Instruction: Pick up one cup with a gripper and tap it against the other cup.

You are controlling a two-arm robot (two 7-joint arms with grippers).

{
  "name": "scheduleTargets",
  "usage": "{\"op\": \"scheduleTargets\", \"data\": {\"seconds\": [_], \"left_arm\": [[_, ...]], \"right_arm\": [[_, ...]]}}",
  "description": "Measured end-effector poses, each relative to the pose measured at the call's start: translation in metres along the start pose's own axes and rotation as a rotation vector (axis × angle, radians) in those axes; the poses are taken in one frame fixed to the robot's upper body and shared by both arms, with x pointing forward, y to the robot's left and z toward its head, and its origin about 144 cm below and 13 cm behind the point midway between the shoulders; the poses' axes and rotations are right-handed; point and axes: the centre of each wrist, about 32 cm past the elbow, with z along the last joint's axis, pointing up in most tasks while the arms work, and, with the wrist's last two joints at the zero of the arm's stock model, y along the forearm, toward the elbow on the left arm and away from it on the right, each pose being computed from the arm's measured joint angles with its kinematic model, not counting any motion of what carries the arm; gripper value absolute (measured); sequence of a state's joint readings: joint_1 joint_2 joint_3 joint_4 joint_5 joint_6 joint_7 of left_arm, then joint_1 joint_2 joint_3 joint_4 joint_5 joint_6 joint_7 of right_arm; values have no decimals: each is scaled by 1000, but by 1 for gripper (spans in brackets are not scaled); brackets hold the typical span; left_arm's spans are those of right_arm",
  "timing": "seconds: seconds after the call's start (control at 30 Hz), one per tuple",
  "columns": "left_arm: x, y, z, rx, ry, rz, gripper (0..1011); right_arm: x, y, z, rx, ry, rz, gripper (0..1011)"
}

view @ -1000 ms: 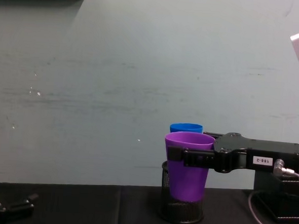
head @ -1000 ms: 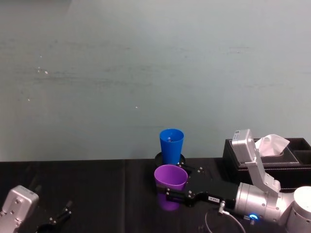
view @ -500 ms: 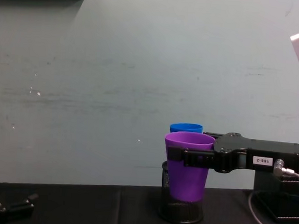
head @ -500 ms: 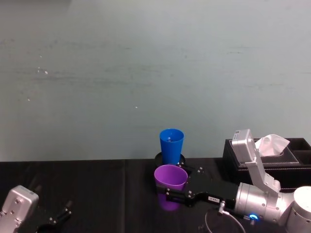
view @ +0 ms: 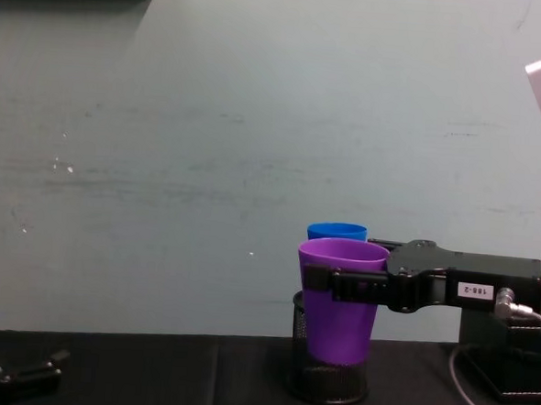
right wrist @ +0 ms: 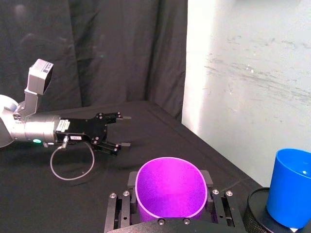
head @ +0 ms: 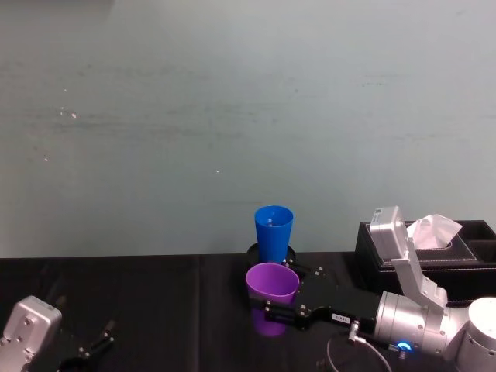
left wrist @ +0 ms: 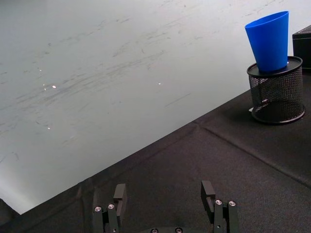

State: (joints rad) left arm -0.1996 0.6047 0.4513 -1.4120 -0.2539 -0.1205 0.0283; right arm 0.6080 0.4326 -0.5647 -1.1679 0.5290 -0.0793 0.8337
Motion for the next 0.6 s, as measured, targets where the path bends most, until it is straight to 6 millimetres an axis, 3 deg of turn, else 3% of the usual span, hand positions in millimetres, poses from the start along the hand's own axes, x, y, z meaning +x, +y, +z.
{"op": "scheduleTargets", "data": {"seconds": [0.6], "left_arm": [[0,0,0,0,0,0,1000]], "right_arm": [[0,0,0,0,0,0,754]]}}
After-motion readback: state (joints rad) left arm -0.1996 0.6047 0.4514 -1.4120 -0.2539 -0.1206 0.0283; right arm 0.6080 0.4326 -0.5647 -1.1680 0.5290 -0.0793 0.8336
